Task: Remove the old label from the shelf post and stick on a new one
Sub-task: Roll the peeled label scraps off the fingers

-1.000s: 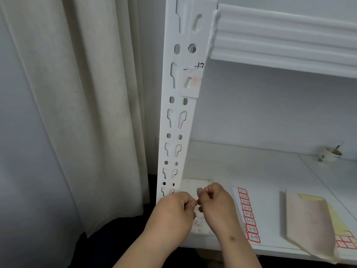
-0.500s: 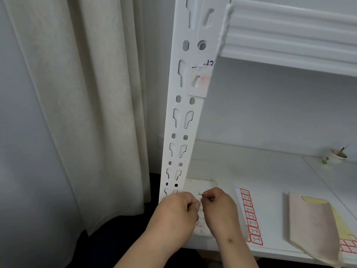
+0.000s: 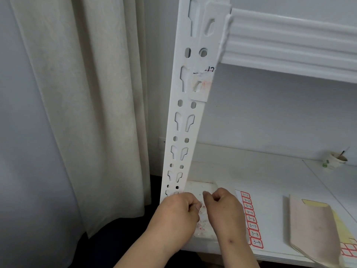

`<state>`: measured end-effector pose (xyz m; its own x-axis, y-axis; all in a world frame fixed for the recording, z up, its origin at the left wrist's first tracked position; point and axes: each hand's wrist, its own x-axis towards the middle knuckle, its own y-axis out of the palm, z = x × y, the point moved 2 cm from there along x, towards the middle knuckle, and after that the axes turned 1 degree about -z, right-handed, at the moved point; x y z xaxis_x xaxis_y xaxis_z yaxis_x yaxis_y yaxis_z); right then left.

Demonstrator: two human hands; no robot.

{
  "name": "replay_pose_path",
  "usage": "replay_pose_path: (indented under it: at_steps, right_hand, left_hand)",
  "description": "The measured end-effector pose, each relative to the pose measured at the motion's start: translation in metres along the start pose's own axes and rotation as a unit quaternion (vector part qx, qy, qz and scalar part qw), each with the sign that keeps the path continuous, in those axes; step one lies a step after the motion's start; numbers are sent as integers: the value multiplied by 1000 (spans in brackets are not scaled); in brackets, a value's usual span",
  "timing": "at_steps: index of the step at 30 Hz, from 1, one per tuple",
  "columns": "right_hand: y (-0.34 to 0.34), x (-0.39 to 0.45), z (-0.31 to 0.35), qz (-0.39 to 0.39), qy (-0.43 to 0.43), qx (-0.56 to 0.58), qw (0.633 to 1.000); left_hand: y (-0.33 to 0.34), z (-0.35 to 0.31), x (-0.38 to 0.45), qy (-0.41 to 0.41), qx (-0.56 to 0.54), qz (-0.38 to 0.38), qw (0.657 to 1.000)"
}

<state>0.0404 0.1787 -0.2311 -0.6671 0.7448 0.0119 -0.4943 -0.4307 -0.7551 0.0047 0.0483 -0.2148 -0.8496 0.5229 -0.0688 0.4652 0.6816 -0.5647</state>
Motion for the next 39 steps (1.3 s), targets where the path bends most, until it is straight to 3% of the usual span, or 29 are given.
replay_pose_path:
  at_steps: [20, 39]
  right_hand:
    - [-3, -1, 1, -7, -18, 26, 999]
    - [-17, -2, 6, -85, -35, 78, 993]
  left_hand:
    - [-7, -12, -6, 2, -11, 9, 1000]
    - [-12, -21, -7, 8, -28, -21, 999]
